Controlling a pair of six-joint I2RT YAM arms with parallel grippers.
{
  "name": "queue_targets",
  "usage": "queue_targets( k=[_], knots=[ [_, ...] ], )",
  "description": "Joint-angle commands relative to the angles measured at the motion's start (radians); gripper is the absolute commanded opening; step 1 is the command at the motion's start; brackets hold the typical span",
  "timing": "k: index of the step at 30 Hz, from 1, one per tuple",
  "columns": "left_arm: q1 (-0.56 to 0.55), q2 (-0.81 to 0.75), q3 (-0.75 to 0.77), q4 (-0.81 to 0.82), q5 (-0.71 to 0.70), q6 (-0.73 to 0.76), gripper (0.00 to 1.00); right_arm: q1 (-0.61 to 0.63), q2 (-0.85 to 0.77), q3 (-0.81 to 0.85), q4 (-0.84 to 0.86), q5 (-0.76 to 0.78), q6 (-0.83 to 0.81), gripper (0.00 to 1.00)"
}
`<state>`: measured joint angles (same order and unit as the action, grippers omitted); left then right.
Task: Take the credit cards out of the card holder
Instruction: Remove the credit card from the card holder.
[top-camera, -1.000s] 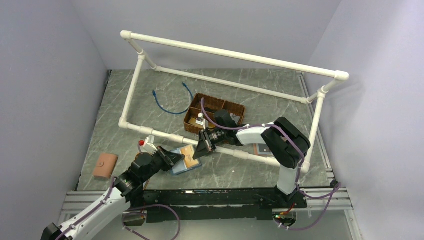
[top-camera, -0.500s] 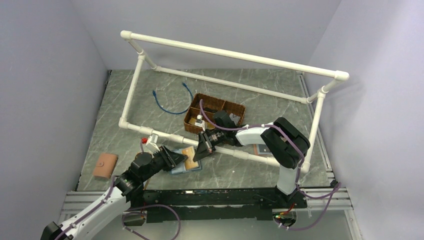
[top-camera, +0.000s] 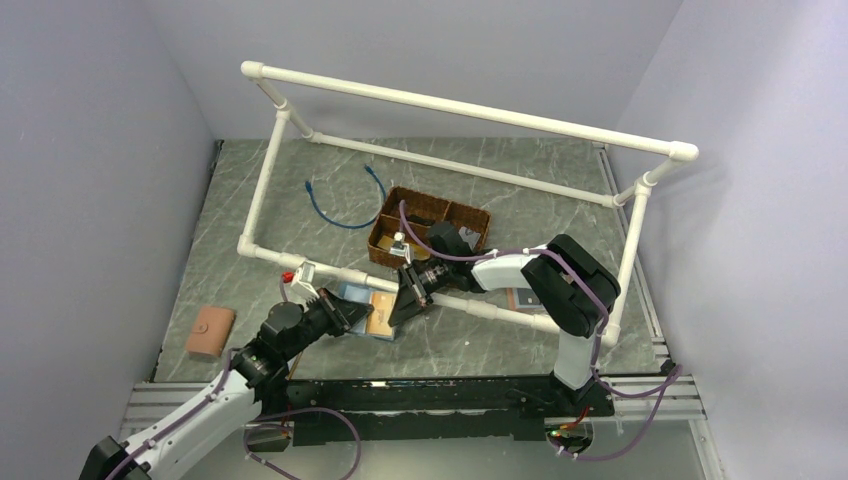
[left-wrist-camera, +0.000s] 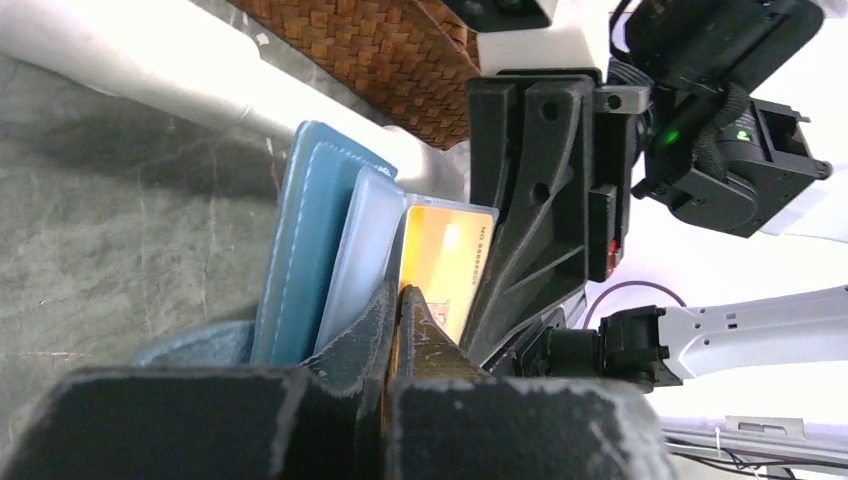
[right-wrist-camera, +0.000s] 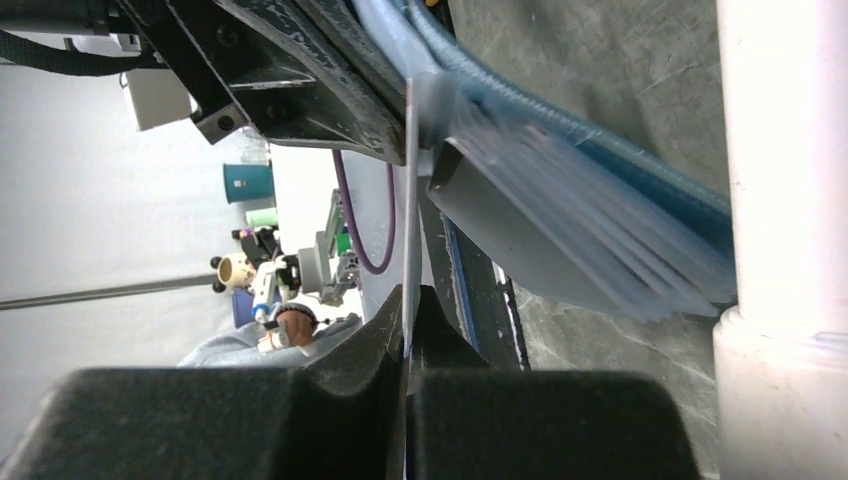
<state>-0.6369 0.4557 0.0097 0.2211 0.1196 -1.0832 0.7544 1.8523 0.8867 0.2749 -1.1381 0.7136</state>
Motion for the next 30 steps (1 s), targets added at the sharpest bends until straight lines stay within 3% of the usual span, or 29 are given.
queue_targets(
  k=[1,10,23,30],
  knots=[
    [-0.024,-0.06,-0.038,0.187,0.189,-0.007,0.0,0.029,0.004,0.056,0.049,0.063,-0.07,0.01],
    [-0.024,-0.148,-0.023,-0.024,0.233,0.079,0.0,0.025,-0.028,0.088,-0.048,0.066,-0.204,0.27],
    [-0.011,-0.134,-0.02,-0.064,0.219,0.085,0.0,0.007,-0.043,0.106,-0.093,0.02,-0.286,0.4],
    [0.004,-0.168,-0.017,-0.142,0.224,0.106,0.0,-0.015,-0.068,0.182,-0.373,-0.018,-0.625,0.49]
  ],
)
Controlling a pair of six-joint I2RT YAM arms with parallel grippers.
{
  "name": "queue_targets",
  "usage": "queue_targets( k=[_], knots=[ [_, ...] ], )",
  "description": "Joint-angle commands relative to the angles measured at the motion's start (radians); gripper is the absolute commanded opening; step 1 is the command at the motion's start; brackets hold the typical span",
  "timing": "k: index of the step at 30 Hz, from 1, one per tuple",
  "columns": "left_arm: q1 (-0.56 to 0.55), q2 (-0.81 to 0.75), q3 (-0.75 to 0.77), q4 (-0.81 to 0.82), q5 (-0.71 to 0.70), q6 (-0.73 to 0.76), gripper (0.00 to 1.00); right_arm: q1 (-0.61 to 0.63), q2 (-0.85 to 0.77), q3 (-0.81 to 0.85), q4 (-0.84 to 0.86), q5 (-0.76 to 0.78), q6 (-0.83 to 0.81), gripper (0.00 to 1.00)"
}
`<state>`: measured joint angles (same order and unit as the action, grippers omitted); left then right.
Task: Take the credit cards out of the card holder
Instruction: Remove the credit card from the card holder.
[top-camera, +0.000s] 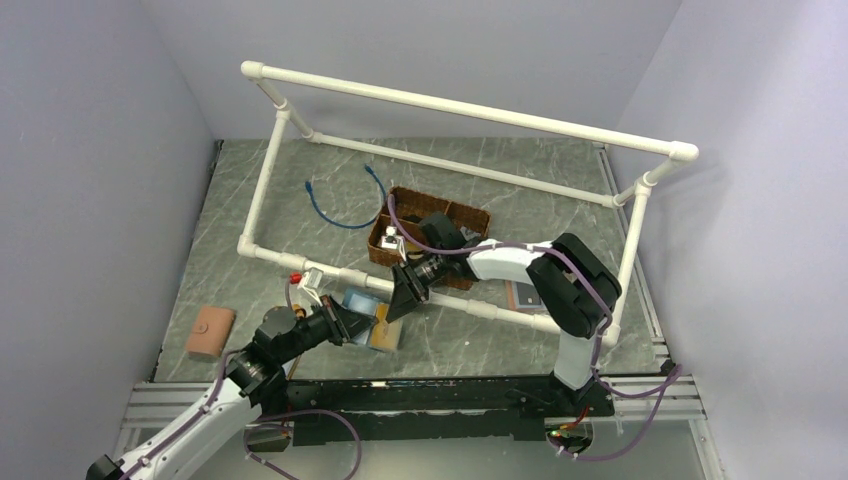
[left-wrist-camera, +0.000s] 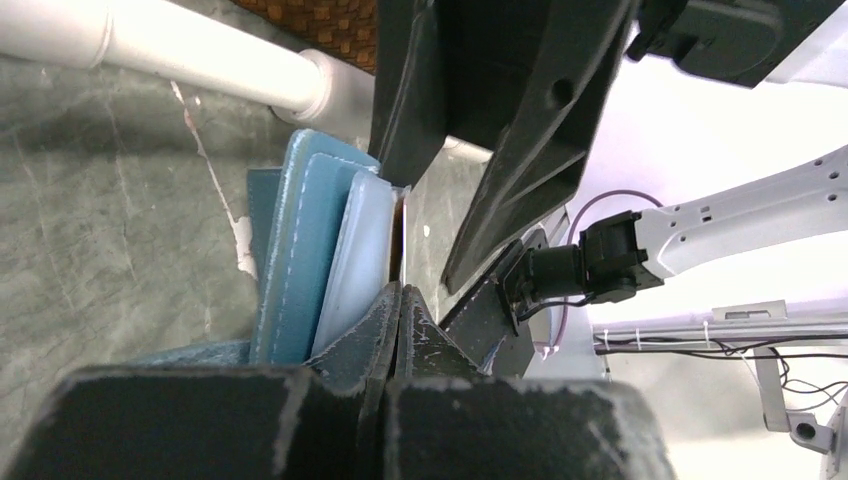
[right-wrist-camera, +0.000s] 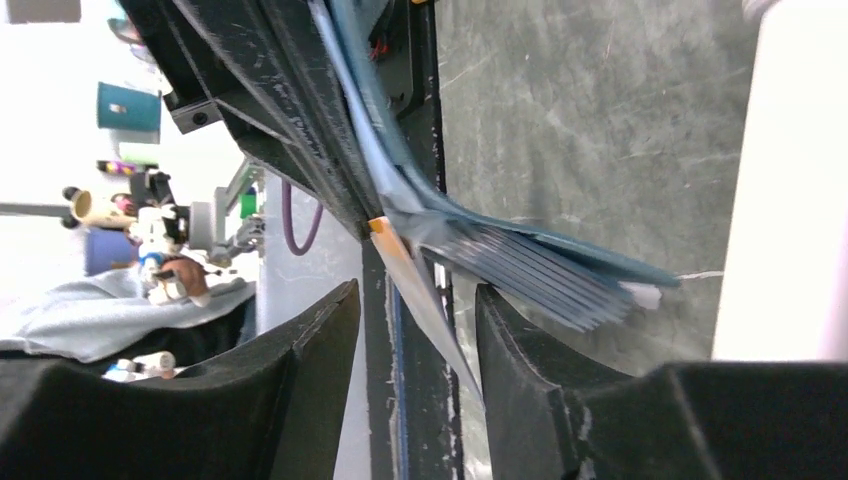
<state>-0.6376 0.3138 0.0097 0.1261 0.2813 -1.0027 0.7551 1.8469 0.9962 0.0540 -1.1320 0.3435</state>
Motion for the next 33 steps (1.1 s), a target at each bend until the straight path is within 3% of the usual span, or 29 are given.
queue_targets(
  k=[1,5,9,19,25,33],
  knots=[
    [0.006,-0.033,-0.017,-0.061,0.062,0.029,0.0,-0.016,-0.07,0.073,-0.168,-0.031,-0.282,0.51],
    [0.013,-0.06,-0.017,-0.106,0.069,0.043,0.0,-0.018,-0.08,0.096,-0.259,-0.058,-0.421,0.55],
    [0.015,-0.077,-0.017,-0.118,0.074,0.043,0.0,-0.017,-0.059,0.091,-0.256,-0.086,-0.424,0.56],
    [0.016,-0.038,0.034,-0.224,0.081,0.107,0.0,-0.019,-0.054,0.206,-0.585,-0.006,-0.781,0.63],
    [0.016,0.061,0.183,-0.414,-0.014,0.199,0.0,-0.008,-0.05,0.206,-0.593,0.005,-0.806,0.63],
    [0.016,0.127,0.221,-0.422,-0.045,0.17,0.0,0.033,-0.076,0.125,-0.413,0.009,-0.717,0.62]
  ],
)
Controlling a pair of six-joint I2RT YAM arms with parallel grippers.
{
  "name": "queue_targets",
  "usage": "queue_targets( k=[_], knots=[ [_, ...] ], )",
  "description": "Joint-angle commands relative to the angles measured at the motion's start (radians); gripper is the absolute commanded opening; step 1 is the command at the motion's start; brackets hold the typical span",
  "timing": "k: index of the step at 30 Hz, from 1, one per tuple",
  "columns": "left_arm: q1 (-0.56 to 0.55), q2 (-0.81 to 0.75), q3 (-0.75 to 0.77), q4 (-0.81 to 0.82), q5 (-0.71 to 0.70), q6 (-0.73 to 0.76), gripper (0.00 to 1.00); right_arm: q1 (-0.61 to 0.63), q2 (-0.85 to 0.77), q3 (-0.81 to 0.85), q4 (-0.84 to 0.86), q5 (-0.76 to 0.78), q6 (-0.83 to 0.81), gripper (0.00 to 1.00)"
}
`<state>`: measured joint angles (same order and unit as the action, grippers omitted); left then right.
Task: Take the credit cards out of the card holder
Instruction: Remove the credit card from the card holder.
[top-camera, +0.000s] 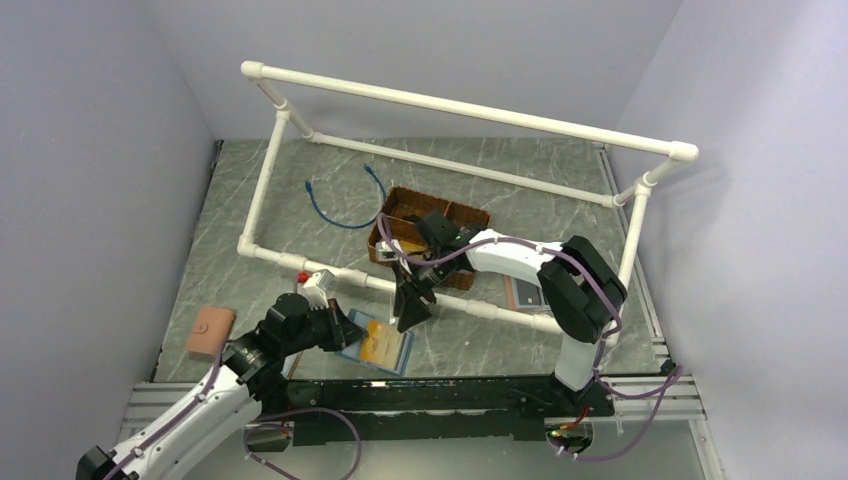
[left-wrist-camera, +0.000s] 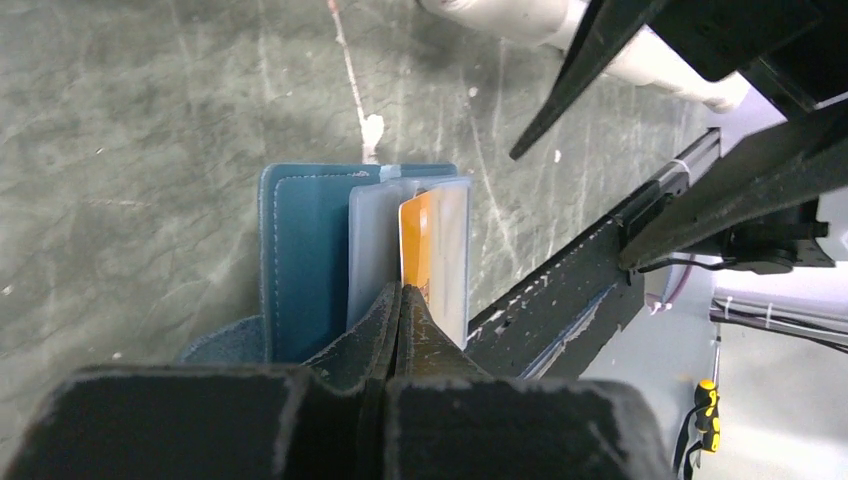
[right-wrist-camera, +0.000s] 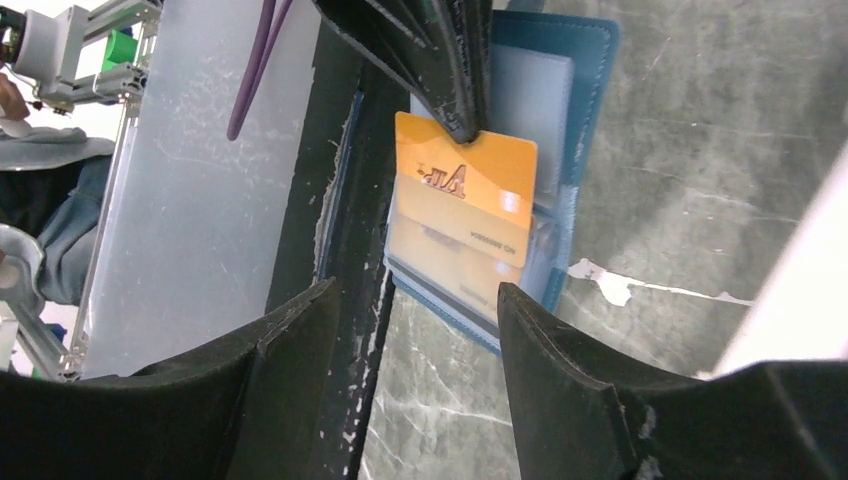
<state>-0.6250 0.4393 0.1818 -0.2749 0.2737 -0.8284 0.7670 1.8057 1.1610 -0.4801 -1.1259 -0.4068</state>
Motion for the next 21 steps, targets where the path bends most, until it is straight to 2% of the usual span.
queue_targets(
  k=[1,8,12,16,21],
  knots=[
    [0.004,-0.008,0.056,-0.037,-0.053,-0.018,0.0,0.024,-0.029,-0.04,0.128,0.006,0.046,0.61],
    [0.004,-0.118,0.126,-0.231,-0.181,-0.091,0.0,0.033,0.001,-0.012,0.121,0.033,0.088,0.58],
    [0.004,-0.176,0.128,-0.289,-0.224,-0.126,0.0,0.049,0.017,-0.013,0.126,0.022,0.101,0.58],
    [0.004,-0.22,0.121,-0.298,-0.229,-0.138,0.0,0.066,0.03,0.001,0.108,0.02,0.09,0.58],
    [0.004,-0.265,0.098,-0.189,-0.145,-0.08,0.0,0.054,0.012,0.038,0.019,-0.013,0.016,0.62]
  ],
)
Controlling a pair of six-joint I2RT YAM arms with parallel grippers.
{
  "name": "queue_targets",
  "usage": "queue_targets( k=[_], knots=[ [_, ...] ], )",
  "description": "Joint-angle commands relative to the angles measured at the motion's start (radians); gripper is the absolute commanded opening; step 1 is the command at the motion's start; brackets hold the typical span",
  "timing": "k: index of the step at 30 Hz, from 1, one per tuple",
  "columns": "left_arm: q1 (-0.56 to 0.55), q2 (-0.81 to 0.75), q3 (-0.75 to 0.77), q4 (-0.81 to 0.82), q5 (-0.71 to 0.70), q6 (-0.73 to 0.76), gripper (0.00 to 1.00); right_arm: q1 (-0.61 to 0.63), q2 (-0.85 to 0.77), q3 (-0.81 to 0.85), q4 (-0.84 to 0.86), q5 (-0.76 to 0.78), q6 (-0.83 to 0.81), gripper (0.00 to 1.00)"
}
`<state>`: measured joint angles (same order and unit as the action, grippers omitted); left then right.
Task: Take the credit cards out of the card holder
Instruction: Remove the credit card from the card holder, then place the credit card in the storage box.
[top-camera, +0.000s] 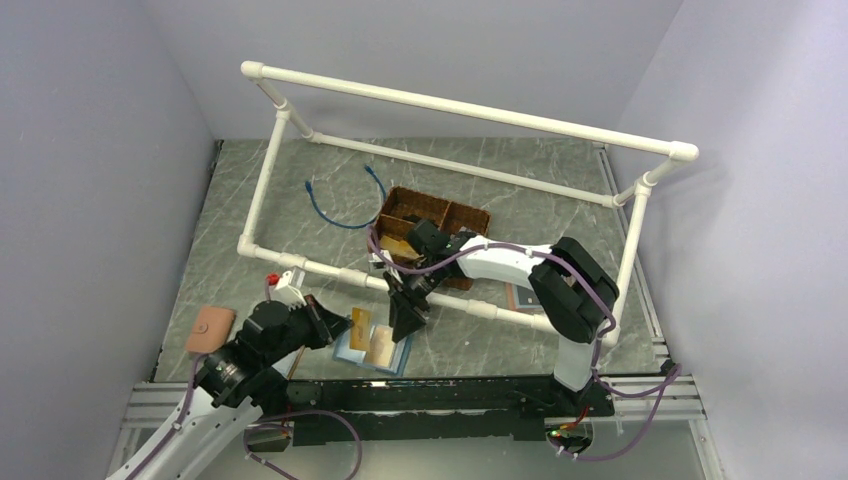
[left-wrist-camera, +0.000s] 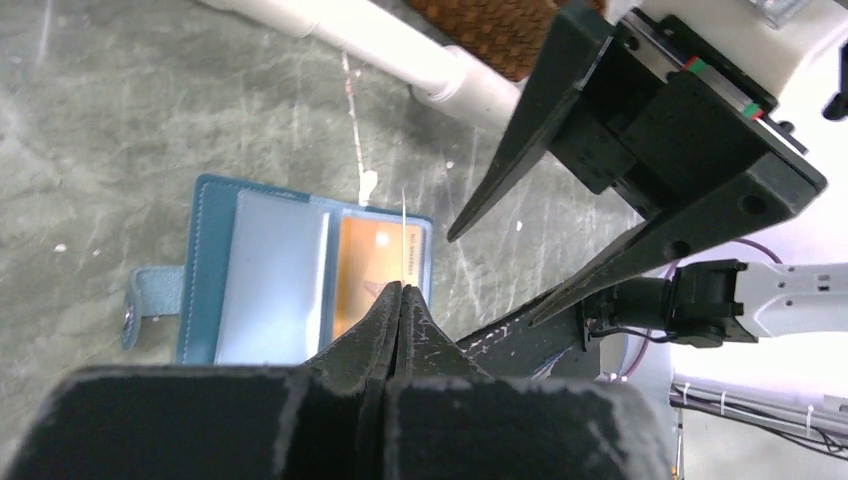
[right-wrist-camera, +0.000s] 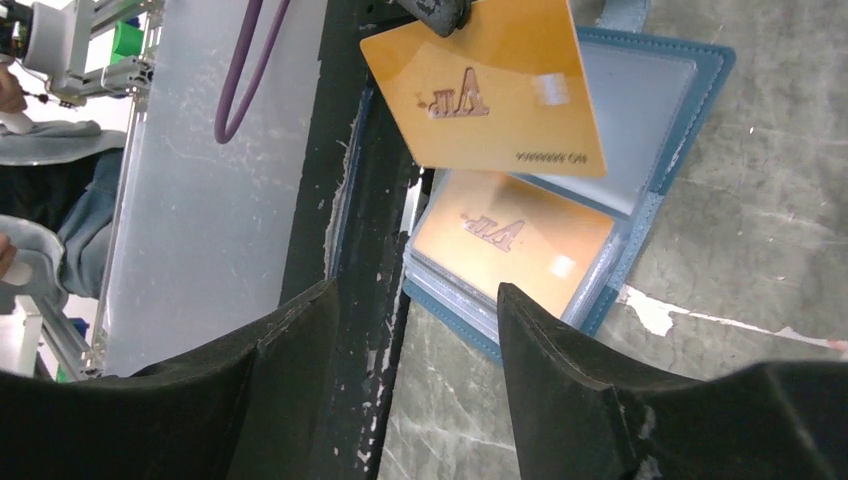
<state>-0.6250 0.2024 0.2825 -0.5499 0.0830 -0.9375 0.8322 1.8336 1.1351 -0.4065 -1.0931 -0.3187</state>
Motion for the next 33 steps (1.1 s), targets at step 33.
queue_targets(
  k=[33],
  knots=[
    [0.004,0.45,0.001,0.674,0.345,0.18,0.0,-0.1,-0.078,0.113,-0.21,-0.046,-0.258,0.63]
  ],
)
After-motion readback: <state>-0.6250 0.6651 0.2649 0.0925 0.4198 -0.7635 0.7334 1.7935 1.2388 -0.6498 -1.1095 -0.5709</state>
